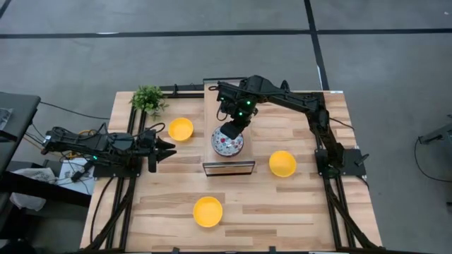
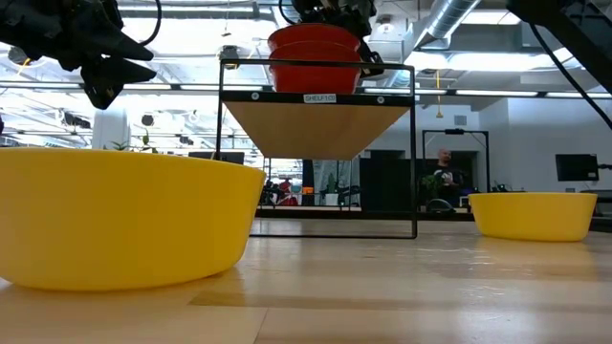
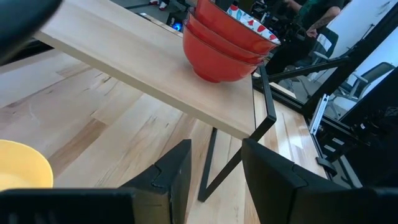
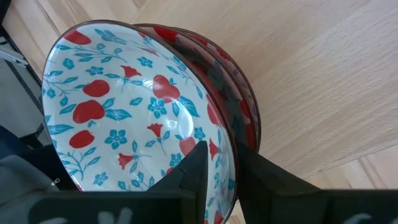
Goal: Pick & Place Mini bowls
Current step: Stack the white patterned bowl on top of the white patterned bowl on the shelf
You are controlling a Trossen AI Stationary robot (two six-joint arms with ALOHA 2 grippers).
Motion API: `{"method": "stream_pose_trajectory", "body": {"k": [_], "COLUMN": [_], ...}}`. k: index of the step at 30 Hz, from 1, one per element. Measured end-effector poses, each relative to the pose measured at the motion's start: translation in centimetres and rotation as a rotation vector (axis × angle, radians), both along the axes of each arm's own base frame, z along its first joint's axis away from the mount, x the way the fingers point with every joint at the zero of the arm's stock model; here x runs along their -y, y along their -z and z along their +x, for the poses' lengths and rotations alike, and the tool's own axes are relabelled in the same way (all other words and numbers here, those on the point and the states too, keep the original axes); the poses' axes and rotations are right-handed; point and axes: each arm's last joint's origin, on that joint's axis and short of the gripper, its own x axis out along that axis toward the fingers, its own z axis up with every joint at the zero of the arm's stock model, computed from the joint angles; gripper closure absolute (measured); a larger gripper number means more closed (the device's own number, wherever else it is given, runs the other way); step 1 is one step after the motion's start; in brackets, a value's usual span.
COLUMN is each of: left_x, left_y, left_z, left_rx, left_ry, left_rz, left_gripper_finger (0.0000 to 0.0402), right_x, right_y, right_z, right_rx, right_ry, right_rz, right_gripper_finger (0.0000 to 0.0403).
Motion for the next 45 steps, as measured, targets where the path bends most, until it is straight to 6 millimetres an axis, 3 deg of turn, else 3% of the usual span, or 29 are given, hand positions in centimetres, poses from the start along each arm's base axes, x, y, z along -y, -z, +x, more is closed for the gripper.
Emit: {"method": "stream_pose_trajectory", "body": {"k": [36,45], "left_x": [0.00,0.00], "left_y": [0.00,0.01], "left_z": [0.00,0.00], "left_rx": [0.000,-0.001], "left_ry": [0.001,0.000], "left_rz": [0.000,0.000], "left_gripper_finger": [0.0262,0.0262], "right_x": [0.10,0.09], "right_y": [-0.04,-0.05], "right_z": [0.08,0.11], "right_rx": [0.007,0.010], "right_ry": [0.018,0.017], "right_rz": [0.001,0.002], "right_gripper_finger": [0.0342,0.0295]}}
